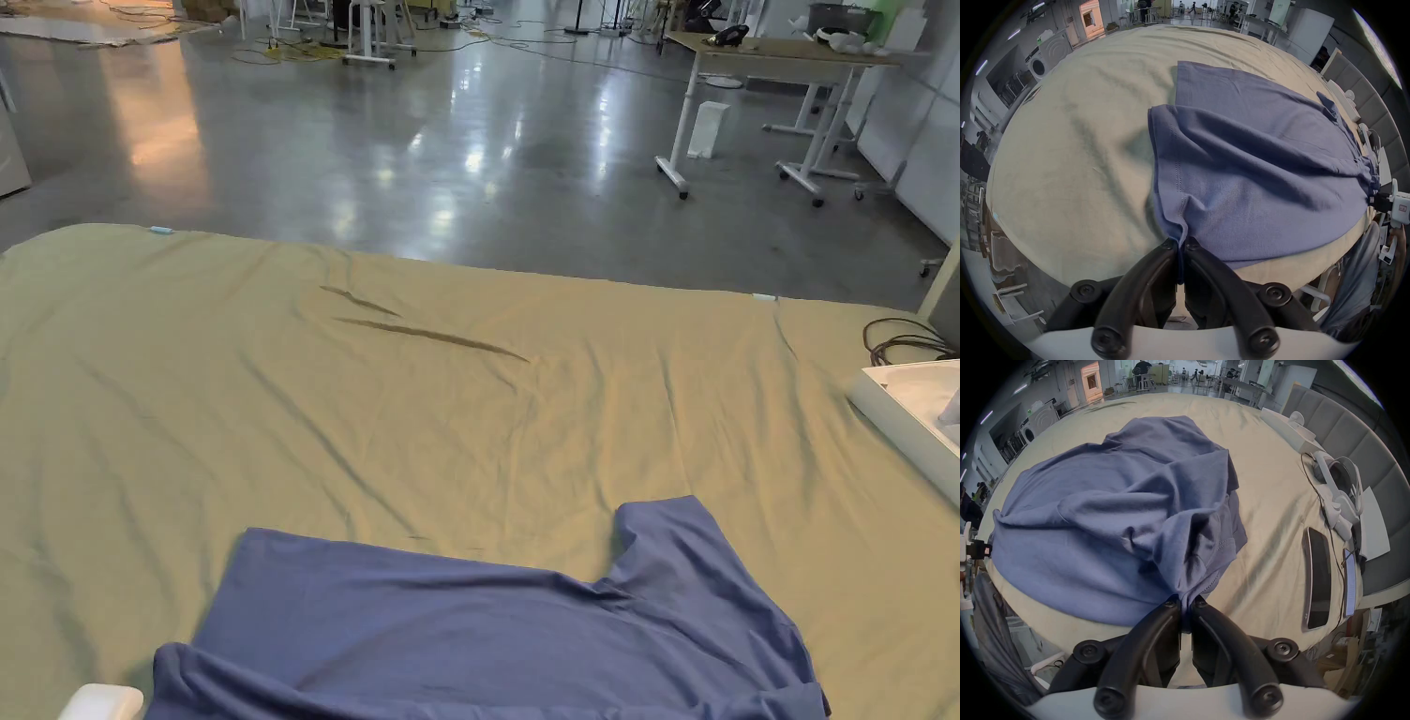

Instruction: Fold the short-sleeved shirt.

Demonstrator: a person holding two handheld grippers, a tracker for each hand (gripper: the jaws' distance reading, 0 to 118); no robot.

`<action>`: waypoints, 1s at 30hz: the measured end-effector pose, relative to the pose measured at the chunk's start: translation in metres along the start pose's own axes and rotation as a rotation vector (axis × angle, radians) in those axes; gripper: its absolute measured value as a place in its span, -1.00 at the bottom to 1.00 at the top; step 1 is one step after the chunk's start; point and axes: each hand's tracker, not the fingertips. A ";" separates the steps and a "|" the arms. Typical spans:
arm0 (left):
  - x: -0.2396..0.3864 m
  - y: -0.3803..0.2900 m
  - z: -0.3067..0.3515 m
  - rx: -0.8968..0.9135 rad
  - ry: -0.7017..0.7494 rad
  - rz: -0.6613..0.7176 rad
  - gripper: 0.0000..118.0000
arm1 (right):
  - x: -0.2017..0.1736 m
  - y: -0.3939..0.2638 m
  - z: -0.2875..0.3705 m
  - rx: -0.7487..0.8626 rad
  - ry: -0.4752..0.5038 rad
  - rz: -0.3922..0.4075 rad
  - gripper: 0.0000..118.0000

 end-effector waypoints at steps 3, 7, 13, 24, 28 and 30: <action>-0.002 0.002 0.001 -0.004 -0.005 0.004 -0.92 | -0.003 -0.001 -0.006 0.009 -0.013 -0.002 -0.87; -0.004 0.004 0.012 0.006 -0.023 0.043 -0.65 | -0.010 0.000 0.007 0.042 -0.075 0.013 -0.37; 0.009 0.017 0.050 0.206 -0.040 0.027 -0.10 | -0.016 0.020 0.063 0.255 -0.099 -0.038 0.04; 0.074 0.047 0.122 0.802 -0.084 0.065 -0.09 | -0.068 0.069 0.132 0.806 -0.020 -0.110 -0.01; 0.097 0.046 0.142 0.960 -0.058 0.048 -0.38 | -0.091 0.078 0.143 0.935 -0.033 -0.119 -0.57; 0.108 0.046 0.148 1.007 -0.031 0.006 -0.78 | -0.098 0.082 0.145 0.973 -0.026 -0.125 -0.85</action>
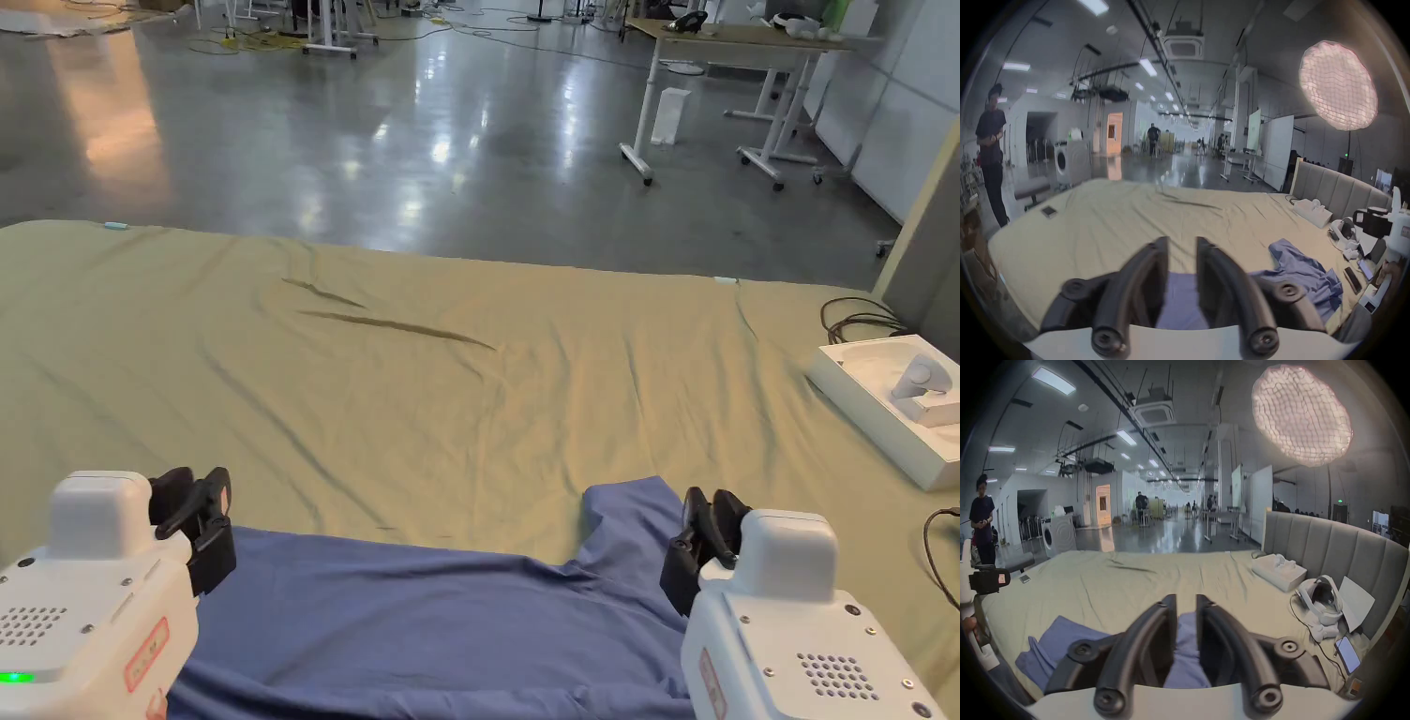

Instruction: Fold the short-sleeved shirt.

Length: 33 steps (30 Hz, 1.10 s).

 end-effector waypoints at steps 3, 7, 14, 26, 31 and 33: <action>0.012 0.006 0.003 0.014 0.018 -0.034 -0.98 | -0.010 0.007 -0.003 0.038 0.013 0.033 -1.00; 0.015 0.009 0.004 0.024 0.005 -0.039 -0.99 | -0.017 0.014 -0.006 0.070 0.022 0.068 -1.00; -0.012 0.006 -0.031 -0.121 0.015 -0.067 -0.99 | -0.015 0.014 -0.020 0.052 0.029 0.055 -1.00; -0.098 -0.041 -0.230 -0.798 -0.011 0.016 -0.08 | -0.002 -0.013 -0.059 -0.111 0.017 0.061 -1.00; -0.106 -0.054 -0.273 -0.848 0.013 -0.025 -0.02 | 0.007 -0.025 -0.070 -0.172 -0.007 0.069 -1.00; -0.107 -0.060 -0.283 -0.870 0.032 -0.032 -0.02 | 0.011 -0.030 -0.074 -0.193 -0.017 0.062 -1.00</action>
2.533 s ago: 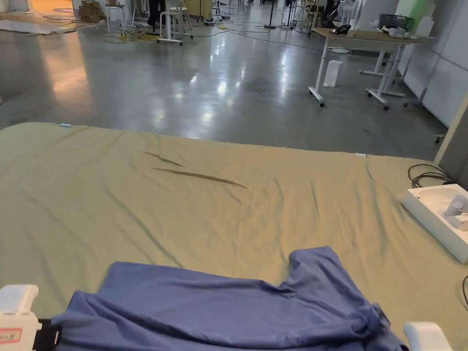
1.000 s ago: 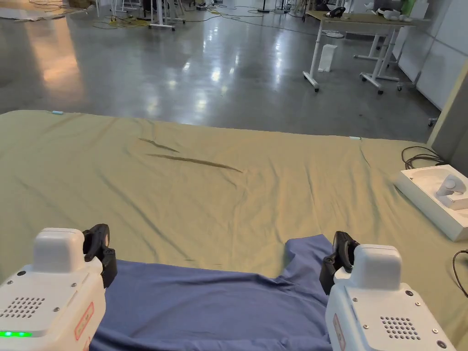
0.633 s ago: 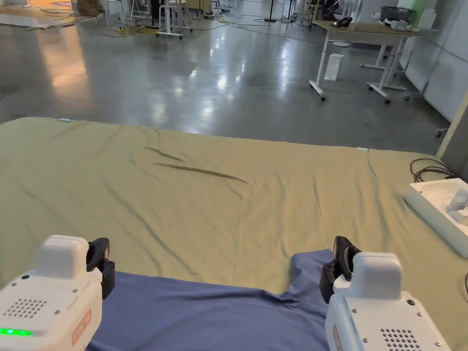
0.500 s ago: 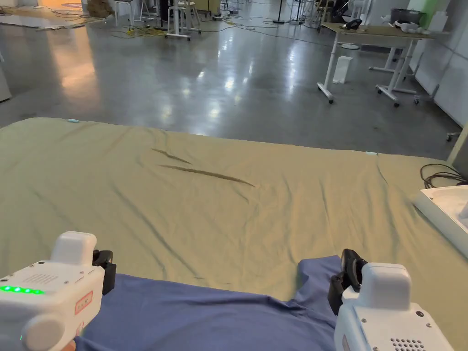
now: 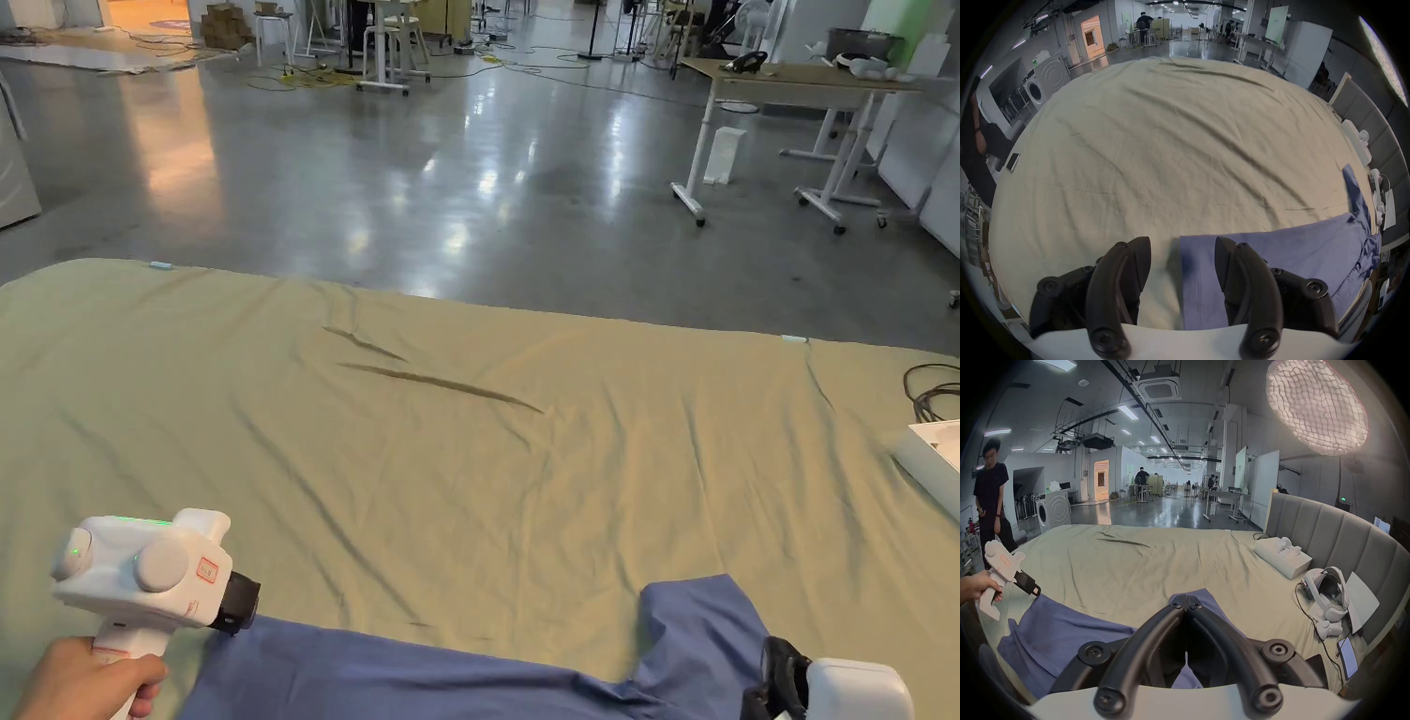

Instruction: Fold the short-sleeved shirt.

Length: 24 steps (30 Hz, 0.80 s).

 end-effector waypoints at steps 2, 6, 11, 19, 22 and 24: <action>0.001 0.002 -0.013 -0.022 -0.006 0.004 -0.02 | 0.003 -0.005 -0.003 -0.020 -0.010 -0.005 -1.00; 0.011 -0.006 -0.036 -0.111 0.017 -0.026 -0.02 | 0.009 -0.014 -0.007 -0.057 -0.021 -0.022 -1.00; 0.035 -0.020 -0.024 -0.040 0.064 -0.083 -0.36 | 0.016 -0.020 -0.012 -0.092 -0.034 -0.027 -1.00; 0.031 -0.025 -0.019 0.001 0.024 -0.090 -0.94 | 0.046 -0.011 -0.031 -0.139 -0.070 -0.038 -1.00; 0.022 -0.031 0.002 0.072 -0.030 -0.024 -0.94 | 0.071 -0.002 -0.063 -0.247 -0.061 -0.041 -0.85; 0.020 -0.036 0.018 0.102 -0.030 -0.022 -0.94 | 0.088 0.001 -0.093 -0.345 -0.022 -0.068 -0.57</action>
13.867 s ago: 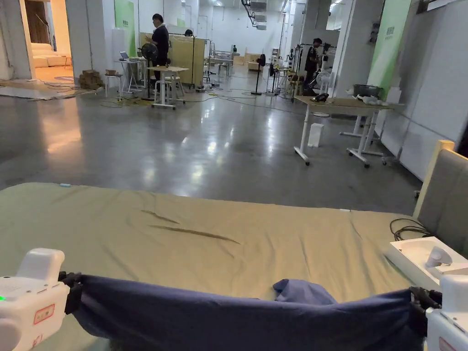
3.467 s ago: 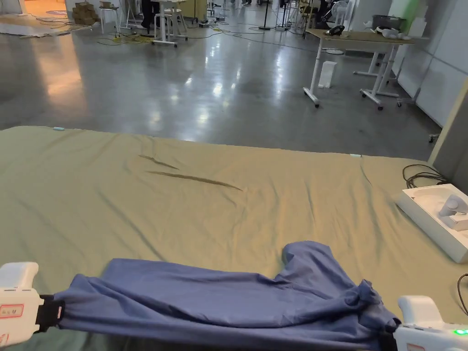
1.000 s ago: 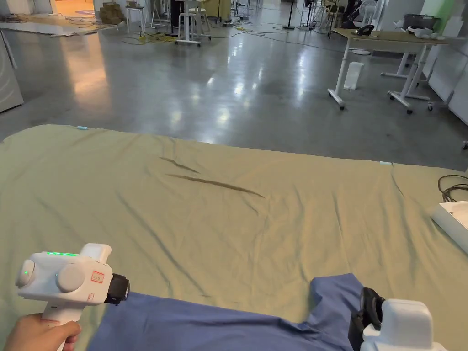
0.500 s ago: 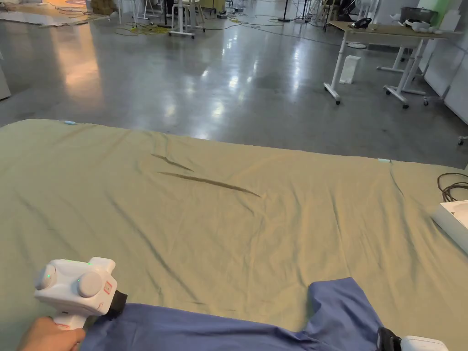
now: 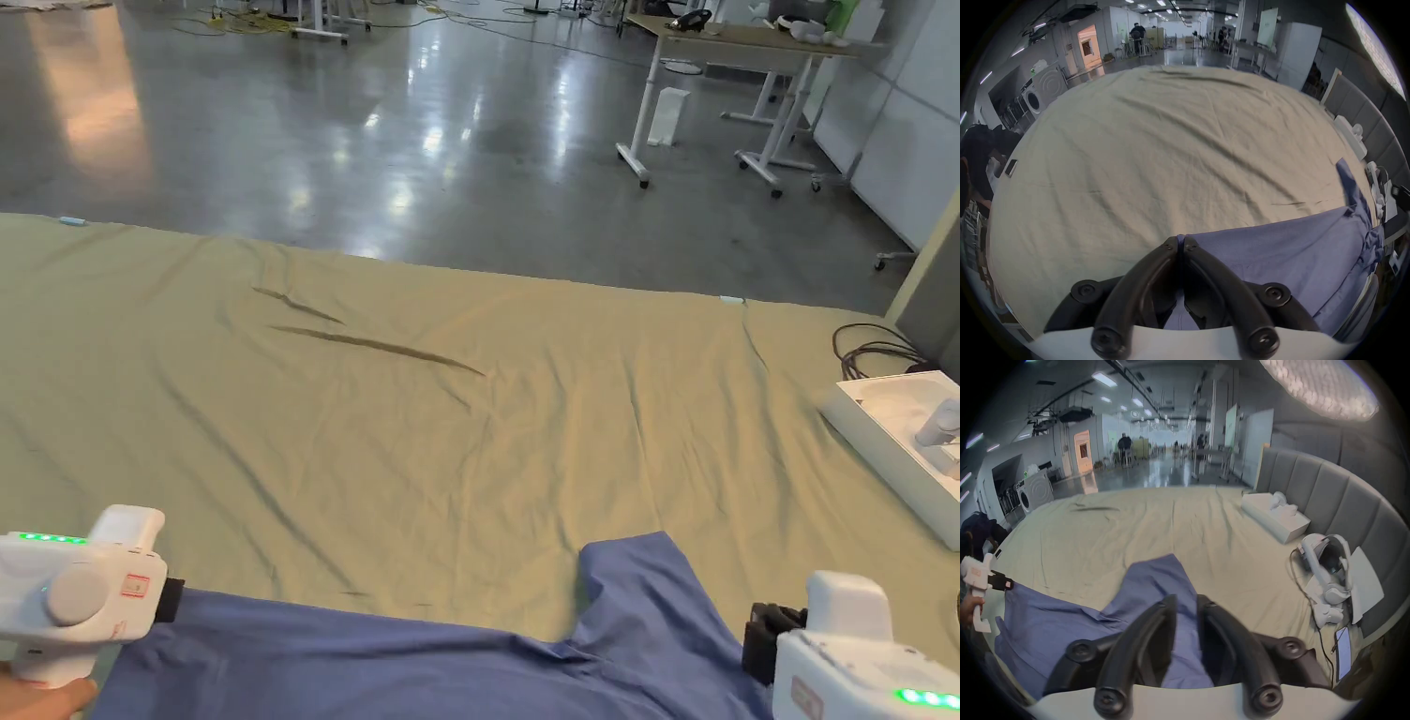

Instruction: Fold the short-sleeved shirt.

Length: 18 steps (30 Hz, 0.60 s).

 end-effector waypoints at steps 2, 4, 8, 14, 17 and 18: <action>0.001 -0.005 0.014 0.035 -0.011 -0.008 -0.94 | 0.012 0.012 -0.034 -0.135 0.039 0.001 -0.19; 0.007 -0.011 0.031 0.059 -0.019 -0.001 -0.94 | 0.018 0.017 -0.070 -0.250 0.057 0.022 0.02; 0.011 -0.019 0.043 0.078 -0.020 0.006 -0.94 | 0.026 0.018 -0.126 -0.384 0.051 0.032 0.05; 0.008 -0.029 0.044 0.072 -0.018 0.028 -0.94 | 0.023 0.010 -0.163 -0.508 0.079 0.003 0.05; 0.008 -0.030 0.043 0.061 -0.015 0.035 -0.94 | 0.017 0.012 -0.160 -0.493 0.066 0.050 -0.02; 0.008 -0.030 0.043 0.060 -0.014 0.036 -0.94 | 0.016 0.010 -0.160 -0.478 0.061 0.068 -0.21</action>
